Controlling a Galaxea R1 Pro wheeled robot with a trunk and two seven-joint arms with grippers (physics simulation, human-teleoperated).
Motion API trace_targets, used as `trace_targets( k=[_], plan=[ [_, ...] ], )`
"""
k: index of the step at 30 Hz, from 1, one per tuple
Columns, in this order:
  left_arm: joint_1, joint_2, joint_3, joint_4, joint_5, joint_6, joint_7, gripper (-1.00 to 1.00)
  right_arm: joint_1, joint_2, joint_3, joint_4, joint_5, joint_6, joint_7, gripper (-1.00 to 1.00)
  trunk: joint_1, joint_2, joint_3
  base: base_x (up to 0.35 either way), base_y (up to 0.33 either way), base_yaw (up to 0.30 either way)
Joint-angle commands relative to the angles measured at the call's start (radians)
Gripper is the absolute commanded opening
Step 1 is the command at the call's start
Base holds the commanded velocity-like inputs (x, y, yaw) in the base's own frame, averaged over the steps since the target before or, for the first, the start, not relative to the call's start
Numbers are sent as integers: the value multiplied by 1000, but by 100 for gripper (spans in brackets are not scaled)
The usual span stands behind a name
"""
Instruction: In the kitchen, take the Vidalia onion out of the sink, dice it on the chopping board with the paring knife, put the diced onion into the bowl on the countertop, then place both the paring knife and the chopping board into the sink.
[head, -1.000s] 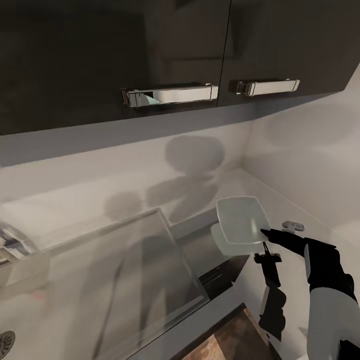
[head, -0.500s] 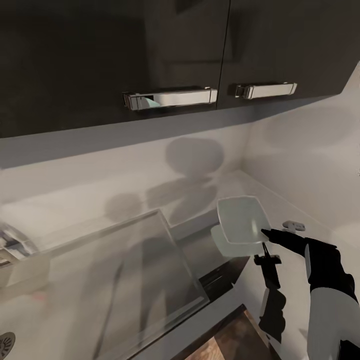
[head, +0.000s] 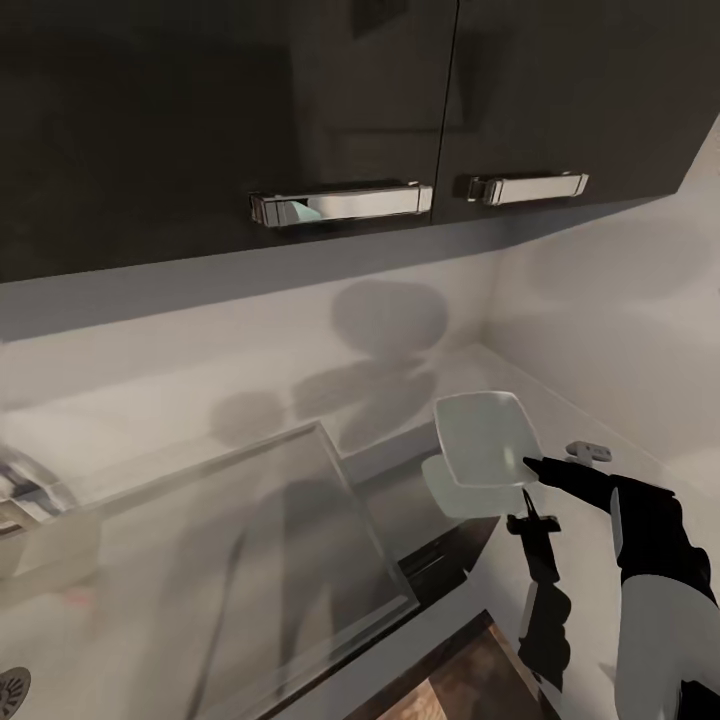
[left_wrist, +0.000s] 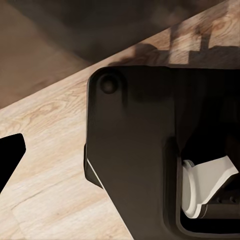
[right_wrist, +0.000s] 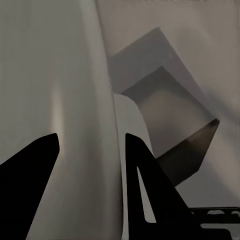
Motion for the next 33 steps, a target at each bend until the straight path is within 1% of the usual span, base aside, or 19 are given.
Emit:
trace_targets(
  k=[1, 14, 19, 24, 27, 33],
  plan=[
    [0, 0, 0, -2, 1, -1, 0, 100, -1, 1, -4, -2, 8, 3, 9, -100, 1, -2, -2, 0, 0, 0],
    [0, 0, 0, -2, 1, -2, 0, 100, -1, 0, -3, -4, 7, 3, 9, -100, 1, -2, -2, -1, 0, 0],
    [0, 0, 0, -2, 1, -2, 0, 100, -1, 0, 0, -7, 7, 3, 9, -100, 1, -2, -2, -83, 0, 0],
    [0, 0, 0, -2, 1, -2, 0, 100, -1, 1, 3, -14, 7, 3, 9, -100, 1, -2, -2, -250, 0, 0],
    [0, 0, 0, -2, 1, -2, -1, 100, -1, 3, 7, -35, 7, 3, 8, -100, 1, -2, 0, -318, 0, 0],
    [0, -1, 0, -2, 1, -4, -1, 100, -1, 4, 12, -56, 7, 3, 8, -100, 1, -2, 6, -334, 0, 0]
  ],
)
